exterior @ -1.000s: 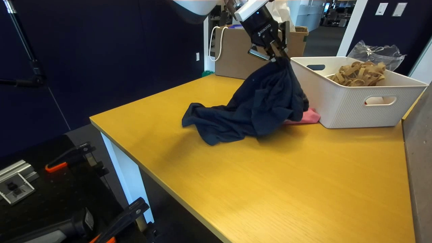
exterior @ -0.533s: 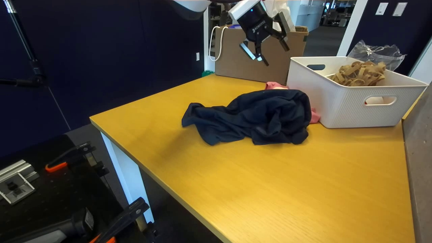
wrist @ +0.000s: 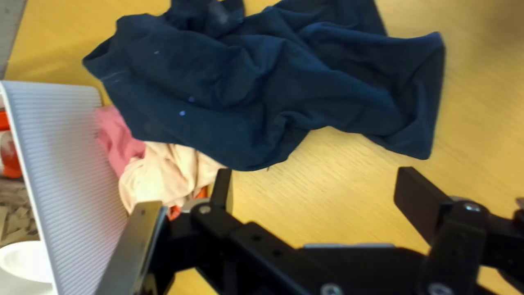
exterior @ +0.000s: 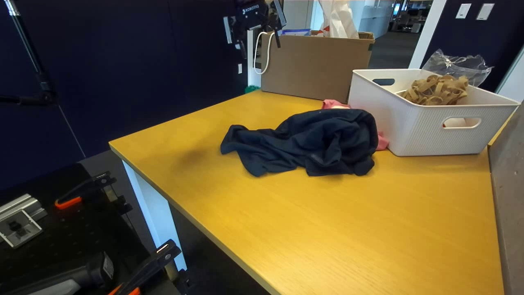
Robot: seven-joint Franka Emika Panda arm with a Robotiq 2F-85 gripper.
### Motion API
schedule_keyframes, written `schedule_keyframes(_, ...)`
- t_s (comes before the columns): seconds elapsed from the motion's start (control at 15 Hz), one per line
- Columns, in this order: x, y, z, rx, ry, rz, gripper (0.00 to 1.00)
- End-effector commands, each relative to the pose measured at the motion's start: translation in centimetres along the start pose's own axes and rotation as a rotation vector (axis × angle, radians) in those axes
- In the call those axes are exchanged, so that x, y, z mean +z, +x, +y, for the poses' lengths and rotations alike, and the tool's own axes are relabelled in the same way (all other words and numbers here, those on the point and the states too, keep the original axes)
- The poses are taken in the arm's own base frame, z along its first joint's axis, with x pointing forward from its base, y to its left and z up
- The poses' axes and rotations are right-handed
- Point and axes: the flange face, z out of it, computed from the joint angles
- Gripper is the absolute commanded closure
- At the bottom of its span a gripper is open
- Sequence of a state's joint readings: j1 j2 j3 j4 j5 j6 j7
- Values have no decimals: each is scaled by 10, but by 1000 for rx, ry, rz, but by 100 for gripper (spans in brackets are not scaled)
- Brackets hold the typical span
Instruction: Move the blue clothing to the right then move it to the left.
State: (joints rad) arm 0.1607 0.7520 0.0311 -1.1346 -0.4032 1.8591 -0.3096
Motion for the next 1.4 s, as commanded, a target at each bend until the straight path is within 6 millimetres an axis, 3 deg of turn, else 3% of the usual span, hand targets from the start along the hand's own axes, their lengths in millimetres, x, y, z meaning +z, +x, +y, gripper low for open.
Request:
schedule_keyframes(0.0,7,-37,-4,108,153,-62,0)
schedule_keyframes(0.2,21,-64,-18,166,196,-89,0)
schedule_keyframes(0.27,26,-39,-6,123,160,-86,0)
schedule_keyframes(0.6,27,-58,-15,150,178,-110,0)
schedule_keyframes(0.8,56,-70,-87,-39,205,-151,0)
schedule_keyframes(1.0,96,-77,-144,-209,233,-159,0)
schedule_keyframes(1.13,119,-88,-155,-257,211,-170,0)
schedule_keyframes(1.33,118,-125,-141,-258,177,-142,0)
